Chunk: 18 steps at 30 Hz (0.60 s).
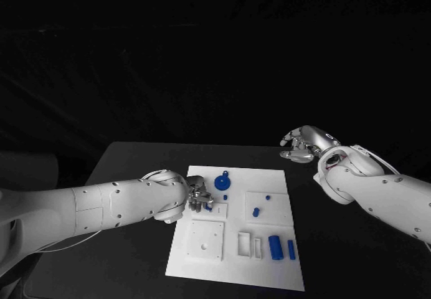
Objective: Assemble the parts on the task board
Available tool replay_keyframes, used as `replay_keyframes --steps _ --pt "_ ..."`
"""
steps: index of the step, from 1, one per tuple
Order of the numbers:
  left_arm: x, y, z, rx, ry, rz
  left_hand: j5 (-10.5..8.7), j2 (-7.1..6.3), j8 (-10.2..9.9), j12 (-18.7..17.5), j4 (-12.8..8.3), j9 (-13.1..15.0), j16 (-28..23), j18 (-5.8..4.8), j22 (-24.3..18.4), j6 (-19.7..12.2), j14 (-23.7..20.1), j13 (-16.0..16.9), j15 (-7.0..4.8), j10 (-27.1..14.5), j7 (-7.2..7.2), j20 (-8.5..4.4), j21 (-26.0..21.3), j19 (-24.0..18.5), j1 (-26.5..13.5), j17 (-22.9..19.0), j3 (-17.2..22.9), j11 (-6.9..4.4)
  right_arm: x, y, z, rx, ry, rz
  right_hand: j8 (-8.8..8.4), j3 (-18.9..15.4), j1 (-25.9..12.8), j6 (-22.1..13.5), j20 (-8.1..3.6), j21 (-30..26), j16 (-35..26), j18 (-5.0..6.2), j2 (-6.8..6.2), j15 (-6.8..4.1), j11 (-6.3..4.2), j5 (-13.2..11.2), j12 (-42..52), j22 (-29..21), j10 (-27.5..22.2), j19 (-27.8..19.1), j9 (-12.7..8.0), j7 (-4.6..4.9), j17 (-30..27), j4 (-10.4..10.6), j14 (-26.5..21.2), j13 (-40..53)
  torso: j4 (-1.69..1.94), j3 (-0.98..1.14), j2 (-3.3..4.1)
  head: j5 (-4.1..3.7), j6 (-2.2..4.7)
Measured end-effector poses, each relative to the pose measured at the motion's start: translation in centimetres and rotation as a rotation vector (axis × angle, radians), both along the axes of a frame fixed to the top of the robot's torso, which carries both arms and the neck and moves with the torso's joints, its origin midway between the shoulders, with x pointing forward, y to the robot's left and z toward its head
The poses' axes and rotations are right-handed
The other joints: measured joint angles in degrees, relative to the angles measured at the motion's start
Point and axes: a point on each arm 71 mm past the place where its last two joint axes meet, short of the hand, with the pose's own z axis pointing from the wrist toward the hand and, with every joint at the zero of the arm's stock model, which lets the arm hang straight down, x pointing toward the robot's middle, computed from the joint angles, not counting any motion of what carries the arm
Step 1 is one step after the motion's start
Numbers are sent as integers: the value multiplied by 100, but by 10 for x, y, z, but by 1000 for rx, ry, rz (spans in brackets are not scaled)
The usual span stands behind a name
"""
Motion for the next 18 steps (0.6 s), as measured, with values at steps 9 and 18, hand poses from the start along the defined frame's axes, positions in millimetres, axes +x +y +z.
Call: replay_keyframes --steps 9,18 --pt "-1 -1 -4 5 10 -5 -4 0 -2 22 0 34 0 0 0 7 0 14 0 18 2 0 0 0 -16 -5 -1 -18 0 0 0 0 1 0 0 0 0 7 0 0 0 0 0 0 0 22 0 0 0 0 0 -8 5 0 0 -6 0 0 -1 -8 -11" --pt "0 -1 -5 7 10 -2 -21 -20 -16 22 0 116 22 1 -1 16 -12 19 -12 18 -4 0 23 0 -39 -12 -1 -18 0 0 0 0 2 0 0 0 0 -10 1 0 -1 0 0 0 0 45 0 0 0 0 0 0 5 0 0 -12 -2 2 -1 -9 -12"
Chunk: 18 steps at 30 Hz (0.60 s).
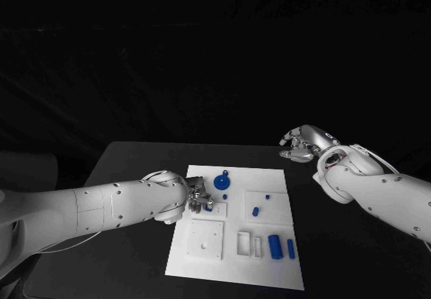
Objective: Assemble the parts on the task board
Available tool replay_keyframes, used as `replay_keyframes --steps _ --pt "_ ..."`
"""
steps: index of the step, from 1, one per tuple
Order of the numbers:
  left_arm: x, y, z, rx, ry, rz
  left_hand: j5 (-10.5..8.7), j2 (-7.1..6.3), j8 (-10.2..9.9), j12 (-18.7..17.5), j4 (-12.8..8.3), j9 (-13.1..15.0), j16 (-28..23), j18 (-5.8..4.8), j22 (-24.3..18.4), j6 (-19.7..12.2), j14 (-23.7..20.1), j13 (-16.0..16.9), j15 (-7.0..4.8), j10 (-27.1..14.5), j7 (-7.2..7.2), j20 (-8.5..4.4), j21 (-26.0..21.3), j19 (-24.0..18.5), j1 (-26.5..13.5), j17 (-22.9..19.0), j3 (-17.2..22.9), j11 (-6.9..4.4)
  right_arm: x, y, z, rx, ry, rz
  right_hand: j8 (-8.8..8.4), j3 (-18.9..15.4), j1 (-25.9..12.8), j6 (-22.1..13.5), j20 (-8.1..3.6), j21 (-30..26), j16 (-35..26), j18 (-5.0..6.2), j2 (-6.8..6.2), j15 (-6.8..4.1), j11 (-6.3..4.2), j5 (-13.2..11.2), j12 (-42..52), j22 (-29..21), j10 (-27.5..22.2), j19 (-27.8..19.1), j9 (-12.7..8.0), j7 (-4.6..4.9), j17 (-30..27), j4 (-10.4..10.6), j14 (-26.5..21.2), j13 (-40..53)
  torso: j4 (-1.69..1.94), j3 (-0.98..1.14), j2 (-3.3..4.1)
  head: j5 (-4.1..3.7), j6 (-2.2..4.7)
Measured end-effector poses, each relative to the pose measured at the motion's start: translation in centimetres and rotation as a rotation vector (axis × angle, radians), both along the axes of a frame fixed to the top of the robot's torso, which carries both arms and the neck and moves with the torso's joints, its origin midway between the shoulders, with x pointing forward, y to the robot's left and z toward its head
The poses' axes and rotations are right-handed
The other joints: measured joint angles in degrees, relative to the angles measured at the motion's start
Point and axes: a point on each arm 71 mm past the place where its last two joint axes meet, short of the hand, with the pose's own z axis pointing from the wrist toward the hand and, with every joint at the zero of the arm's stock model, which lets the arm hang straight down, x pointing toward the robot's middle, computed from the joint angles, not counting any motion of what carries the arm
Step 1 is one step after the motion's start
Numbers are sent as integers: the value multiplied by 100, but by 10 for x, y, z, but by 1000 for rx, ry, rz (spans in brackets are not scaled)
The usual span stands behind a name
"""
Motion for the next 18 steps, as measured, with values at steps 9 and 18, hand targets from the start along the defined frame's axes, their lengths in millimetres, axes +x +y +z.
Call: replay_keyframes --steps 9,18 --pt "0 0 0 0 0 -1 -1 1 -21 0 0 19 0 0 -1 6 -8 0 -8 -1 -3 0 0 0 1 -11 -1 1 0 0 0 0 1 1 0 0 0 16 1 -1 -23 0 0 0 0 22 0 0 0 0 0 17 0 0 0 -5 2 1 0 -4 1" --pt "1 -1 -1 3 1 -2 -23 8 -7 45 2 20 44 0 -1 20 -8 23 -8 -2 -1 0 31 0 9 -23 0 2 0 2 0 0 2 4 0 0 0 17 2 -21 -23 0 0 0 0 50 0 0 0 -2 0 16 4 0 0 -12 3 1 0 -5 5"
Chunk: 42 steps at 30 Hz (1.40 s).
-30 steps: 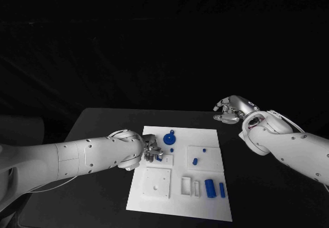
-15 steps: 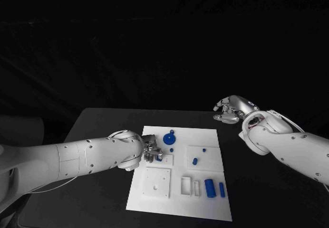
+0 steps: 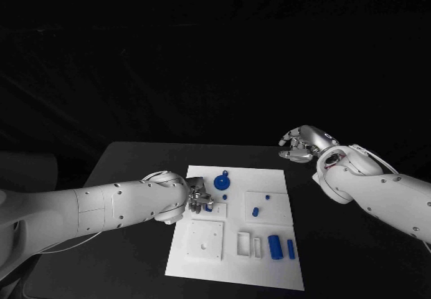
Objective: Assemble the parts on the task board
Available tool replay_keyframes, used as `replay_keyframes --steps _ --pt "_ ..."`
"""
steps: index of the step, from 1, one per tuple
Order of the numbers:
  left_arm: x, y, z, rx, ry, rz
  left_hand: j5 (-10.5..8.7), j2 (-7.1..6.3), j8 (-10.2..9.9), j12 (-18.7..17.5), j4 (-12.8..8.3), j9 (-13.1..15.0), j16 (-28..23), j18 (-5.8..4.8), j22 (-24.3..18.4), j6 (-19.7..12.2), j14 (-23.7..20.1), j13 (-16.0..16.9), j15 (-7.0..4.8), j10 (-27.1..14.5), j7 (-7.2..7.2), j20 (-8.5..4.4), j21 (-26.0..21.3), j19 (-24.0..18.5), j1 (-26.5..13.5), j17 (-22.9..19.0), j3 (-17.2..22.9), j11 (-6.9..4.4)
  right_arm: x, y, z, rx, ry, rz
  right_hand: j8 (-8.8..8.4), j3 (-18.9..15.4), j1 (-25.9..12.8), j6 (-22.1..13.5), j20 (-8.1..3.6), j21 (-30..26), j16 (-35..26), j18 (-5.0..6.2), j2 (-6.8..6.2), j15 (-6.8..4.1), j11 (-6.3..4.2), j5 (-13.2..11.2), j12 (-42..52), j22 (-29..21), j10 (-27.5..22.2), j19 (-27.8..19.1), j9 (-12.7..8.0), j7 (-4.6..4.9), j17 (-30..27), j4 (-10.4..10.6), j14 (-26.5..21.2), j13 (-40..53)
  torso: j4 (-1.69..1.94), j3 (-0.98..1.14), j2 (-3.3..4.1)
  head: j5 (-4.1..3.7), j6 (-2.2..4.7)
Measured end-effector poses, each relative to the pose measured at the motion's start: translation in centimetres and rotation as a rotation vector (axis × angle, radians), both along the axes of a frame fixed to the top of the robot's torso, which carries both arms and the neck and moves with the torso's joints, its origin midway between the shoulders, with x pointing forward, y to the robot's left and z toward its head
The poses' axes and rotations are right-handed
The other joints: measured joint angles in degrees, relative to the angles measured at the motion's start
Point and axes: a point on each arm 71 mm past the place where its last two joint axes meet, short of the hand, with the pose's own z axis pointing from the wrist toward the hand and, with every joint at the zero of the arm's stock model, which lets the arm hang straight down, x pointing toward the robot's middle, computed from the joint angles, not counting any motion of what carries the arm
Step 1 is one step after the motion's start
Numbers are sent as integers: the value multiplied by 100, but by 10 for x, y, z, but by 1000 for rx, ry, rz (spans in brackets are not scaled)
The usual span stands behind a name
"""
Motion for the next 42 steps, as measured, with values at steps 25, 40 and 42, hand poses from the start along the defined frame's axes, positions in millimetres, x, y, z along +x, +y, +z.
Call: replay_keyframes --steps 25,40,42 --pt "2 -3 0 13 3 -11 -490 48 -2 172 40 133 116 0 3 64 41 91 -40 -11 -20 1 58 42 -17 -33 -24 11 0 1 0 -2 5 3 0 0 0 12 -25 -1 1 -1 0 0 0 178 0 5 0 1 0 -15 12 0 0 -18 -2 2 -1 -19 -39" --pt "2 -3 -1 18 0 -15 -1870 -317 -21 306 432 246 266 -1 2 684 19 136 -62 -8 -431 1 143 42 188 -164 -115 8 0 1 -1 -2 8 3 0 0 0 4 -23 -1 2 -2 0 0 0 199 0 9 0 1 0 -27 17 0 0 -23 1 1 -1 -31 -52" --pt "2 -3 -1 19 0 -15 -1896 -433 -33 319 513 242 270 0 2 1019 2 133 -79 -167 -687 1 143 42 131 -165 -163 -83 0 1 -1 -2 8 3 0 0 0 -2 -22 -1 2 -2 0 0 0 199 0 9 0 1 0 -20 17 0 0 -23 1 1 -2 -32 -49"
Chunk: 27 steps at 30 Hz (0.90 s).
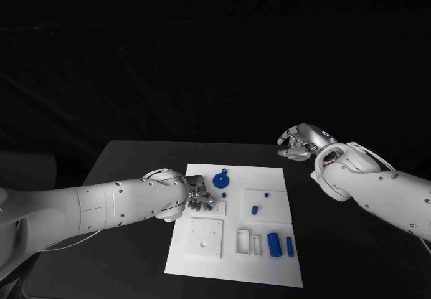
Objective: Assemble the parts on the task board
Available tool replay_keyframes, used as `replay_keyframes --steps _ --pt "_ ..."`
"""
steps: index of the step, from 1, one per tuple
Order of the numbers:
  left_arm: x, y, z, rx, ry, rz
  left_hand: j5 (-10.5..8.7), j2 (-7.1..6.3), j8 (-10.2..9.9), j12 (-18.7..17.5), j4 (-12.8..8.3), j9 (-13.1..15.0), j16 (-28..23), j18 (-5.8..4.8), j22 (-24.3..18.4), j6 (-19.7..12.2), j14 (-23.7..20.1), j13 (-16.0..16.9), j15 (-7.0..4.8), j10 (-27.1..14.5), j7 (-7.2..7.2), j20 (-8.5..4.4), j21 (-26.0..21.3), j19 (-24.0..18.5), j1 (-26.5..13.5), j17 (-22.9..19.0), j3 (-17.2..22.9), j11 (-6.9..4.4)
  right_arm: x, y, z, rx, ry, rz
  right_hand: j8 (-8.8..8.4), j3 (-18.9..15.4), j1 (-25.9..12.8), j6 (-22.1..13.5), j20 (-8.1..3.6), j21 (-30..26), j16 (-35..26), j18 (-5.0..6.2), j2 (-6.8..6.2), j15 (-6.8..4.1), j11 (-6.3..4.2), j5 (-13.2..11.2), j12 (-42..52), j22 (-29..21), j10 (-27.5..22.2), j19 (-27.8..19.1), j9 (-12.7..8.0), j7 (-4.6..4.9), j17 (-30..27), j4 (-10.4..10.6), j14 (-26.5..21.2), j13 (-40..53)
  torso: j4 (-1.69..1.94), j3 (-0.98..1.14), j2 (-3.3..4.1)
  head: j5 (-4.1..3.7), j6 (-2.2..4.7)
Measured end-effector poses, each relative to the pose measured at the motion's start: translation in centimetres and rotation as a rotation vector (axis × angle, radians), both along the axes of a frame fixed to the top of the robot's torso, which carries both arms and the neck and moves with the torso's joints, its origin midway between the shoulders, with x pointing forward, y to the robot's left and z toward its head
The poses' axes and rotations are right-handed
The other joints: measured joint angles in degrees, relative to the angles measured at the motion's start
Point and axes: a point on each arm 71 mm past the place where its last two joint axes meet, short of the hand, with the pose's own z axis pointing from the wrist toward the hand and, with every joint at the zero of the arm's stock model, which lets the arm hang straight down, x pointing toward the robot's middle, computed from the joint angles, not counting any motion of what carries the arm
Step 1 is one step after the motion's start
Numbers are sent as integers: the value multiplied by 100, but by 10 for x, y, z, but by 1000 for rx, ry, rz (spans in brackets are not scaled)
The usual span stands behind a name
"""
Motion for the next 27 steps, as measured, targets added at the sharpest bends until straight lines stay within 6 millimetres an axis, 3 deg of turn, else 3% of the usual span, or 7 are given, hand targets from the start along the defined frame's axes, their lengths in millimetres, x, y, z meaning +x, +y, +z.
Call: replay_keyframes --steps 2,4,12,20,27 --pt "0 0 0 0 0 0 0 40 0 9 -82 25 40 0 0 -17 -17 0 11 -15 -54 0 24 0 -145 -13 -489 -16 0 0 0 0 0 0 0 0 0 4 0 0 0 0 0 0 0 0 0 0 0 0 0 9 0 0 0 0 0 0 -1 0 1" --pt "0 0 0 1 0 -1 0 53 0 9 -128 50 41 0 0 -24 -46 0 -2 -15 -60 0 26 0 -158 -25 -687 -16 0 0 0 0 1 0 0 0 0 11 1 0 0 0 0 0 0 0 0 0 0 0 0 17 0 0 0 0 0 -1 0 0 3" --pt "0 1 0 2 -1 1 0 51 0 9 -108 57 41 0 -1 -24 -46 -4 -2 -15 -60 0 26 0 -159 -42 -780 -16 0 0 0 0 1 0 0 0 0 12 11 0 1 0 0 0 0 0 0 -1 0 8 0 17 -1 0 0 -6 0 -1 0 -3 12" --pt "-3 6 -3 3 7 6 0 -111 -49 9 -37 63 41 1 -16 -24 -69 -23 -20 -15 -60 -1 22 -1 -201 -73 -852 -16 0 -2 0 1 2 -3 0 0 0 12 18 0 5 0 0 0 0 -1 0 -1 0 1 0 15 -1 0 0 -6 0 -2 0 -2 12" --pt "-10 8 1 -13 22 -4 0 -321 -289 -190 56 19 -87 1 -51 -368 -341 -138 89 -361 70 50 -62 -200 -119 -179 -847 48 1 -3 0 1 3 -6 0 0 0 14 19 0 5 0 0 0 0 -1 0 -1 0 0 0 13 4 0 0 -6 0 -4 -3 3 42"
